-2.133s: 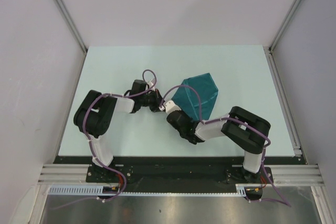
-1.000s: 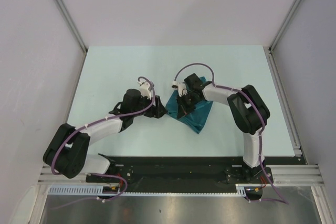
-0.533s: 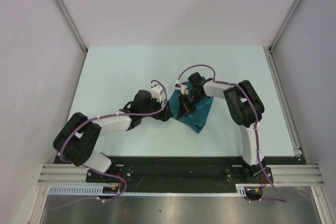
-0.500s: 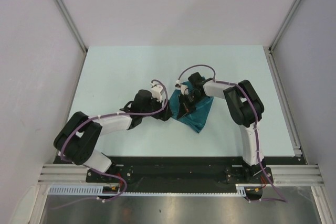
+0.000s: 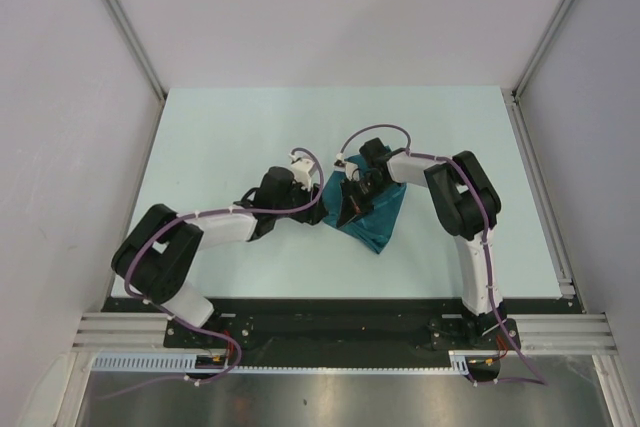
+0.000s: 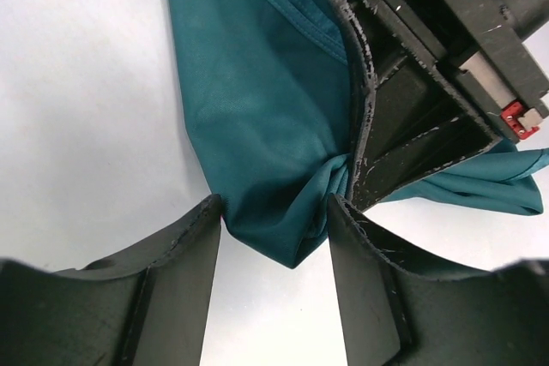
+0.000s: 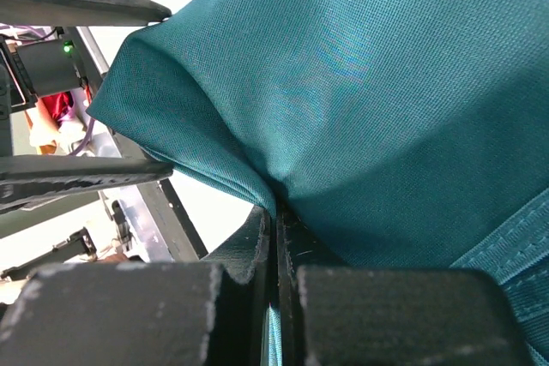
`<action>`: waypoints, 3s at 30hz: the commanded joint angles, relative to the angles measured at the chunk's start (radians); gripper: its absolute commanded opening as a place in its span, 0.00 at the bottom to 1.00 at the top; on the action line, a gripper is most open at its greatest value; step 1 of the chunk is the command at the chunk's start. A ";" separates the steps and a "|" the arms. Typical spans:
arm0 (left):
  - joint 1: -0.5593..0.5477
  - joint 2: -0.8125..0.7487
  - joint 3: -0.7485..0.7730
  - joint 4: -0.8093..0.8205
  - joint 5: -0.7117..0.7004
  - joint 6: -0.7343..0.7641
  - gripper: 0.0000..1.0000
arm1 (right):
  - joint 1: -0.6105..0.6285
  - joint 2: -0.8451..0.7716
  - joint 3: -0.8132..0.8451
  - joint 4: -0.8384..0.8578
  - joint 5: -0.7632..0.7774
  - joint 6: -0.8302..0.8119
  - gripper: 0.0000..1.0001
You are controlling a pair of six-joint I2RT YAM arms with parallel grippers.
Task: Fold the napkin, place the utensils inside, and roll it up
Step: Roll the napkin with the utensil
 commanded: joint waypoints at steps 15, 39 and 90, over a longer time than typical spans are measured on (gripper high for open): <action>-0.003 0.099 0.188 -0.180 -0.001 -0.010 0.00 | -0.033 -0.078 0.001 0.000 0.094 0.042 0.21; 0.055 0.216 0.352 -0.394 0.131 -0.068 0.00 | 0.146 -0.509 -0.444 0.570 0.578 -0.082 0.75; 0.093 0.234 0.380 -0.398 0.207 -0.119 0.00 | 0.438 -0.399 -0.547 0.591 1.093 -0.039 0.26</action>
